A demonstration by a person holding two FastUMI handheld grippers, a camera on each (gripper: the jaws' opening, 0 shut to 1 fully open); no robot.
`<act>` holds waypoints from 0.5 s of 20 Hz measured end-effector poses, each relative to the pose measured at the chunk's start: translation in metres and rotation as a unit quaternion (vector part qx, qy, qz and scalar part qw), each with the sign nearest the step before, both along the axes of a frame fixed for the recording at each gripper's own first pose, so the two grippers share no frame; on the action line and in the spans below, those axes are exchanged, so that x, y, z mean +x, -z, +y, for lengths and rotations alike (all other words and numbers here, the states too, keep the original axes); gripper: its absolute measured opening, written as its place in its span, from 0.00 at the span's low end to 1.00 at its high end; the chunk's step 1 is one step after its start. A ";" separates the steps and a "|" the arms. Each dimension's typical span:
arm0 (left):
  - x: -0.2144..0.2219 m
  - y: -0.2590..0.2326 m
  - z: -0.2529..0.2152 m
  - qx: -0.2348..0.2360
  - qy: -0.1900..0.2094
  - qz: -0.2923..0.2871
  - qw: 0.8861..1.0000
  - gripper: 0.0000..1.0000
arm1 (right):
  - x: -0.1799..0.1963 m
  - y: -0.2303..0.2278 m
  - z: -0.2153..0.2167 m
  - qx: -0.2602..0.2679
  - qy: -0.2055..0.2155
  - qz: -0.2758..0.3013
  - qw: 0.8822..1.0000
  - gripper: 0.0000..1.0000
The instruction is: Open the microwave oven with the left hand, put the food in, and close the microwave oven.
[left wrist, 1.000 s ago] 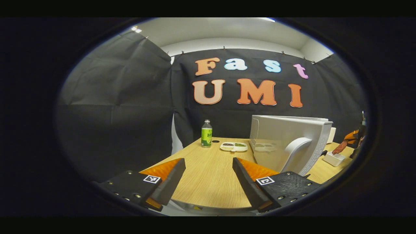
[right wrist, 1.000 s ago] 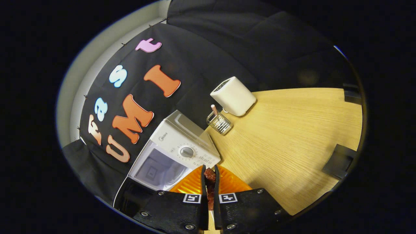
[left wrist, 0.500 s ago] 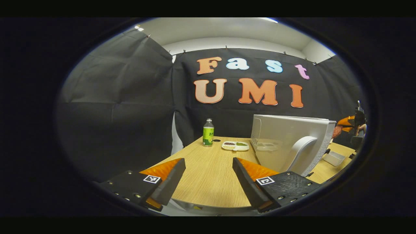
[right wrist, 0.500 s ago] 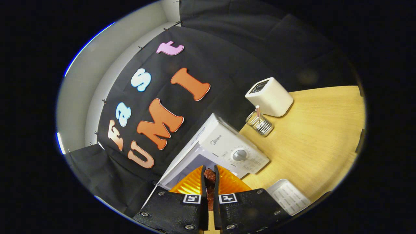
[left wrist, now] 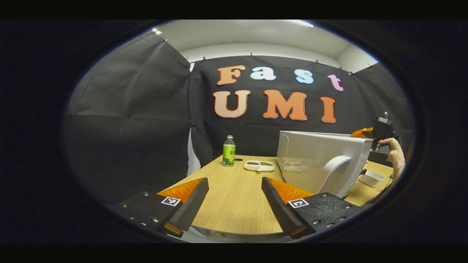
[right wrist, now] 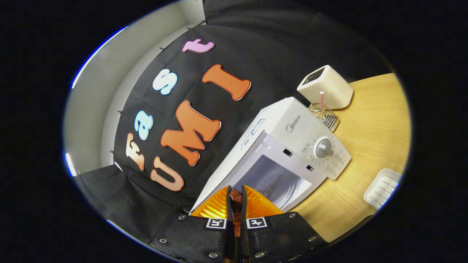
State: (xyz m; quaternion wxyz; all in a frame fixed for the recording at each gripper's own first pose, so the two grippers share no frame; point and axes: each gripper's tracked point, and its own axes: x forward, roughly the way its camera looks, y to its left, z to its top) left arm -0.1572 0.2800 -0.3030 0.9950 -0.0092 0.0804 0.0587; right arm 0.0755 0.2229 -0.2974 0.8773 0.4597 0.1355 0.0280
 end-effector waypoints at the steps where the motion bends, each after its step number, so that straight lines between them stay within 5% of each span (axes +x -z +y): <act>1: 0.002 0.000 0.002 -0.002 0.001 0.000 1.000 0.90 | 0.009 0.007 0.006 -0.004 0.006 0.003 1.000 0.06; 10: 0.024 0.012 0.023 -0.011 -0.006 0.008 1.000 0.90 | 0.079 0.072 0.050 -0.051 0.055 0.005 0.997 0.06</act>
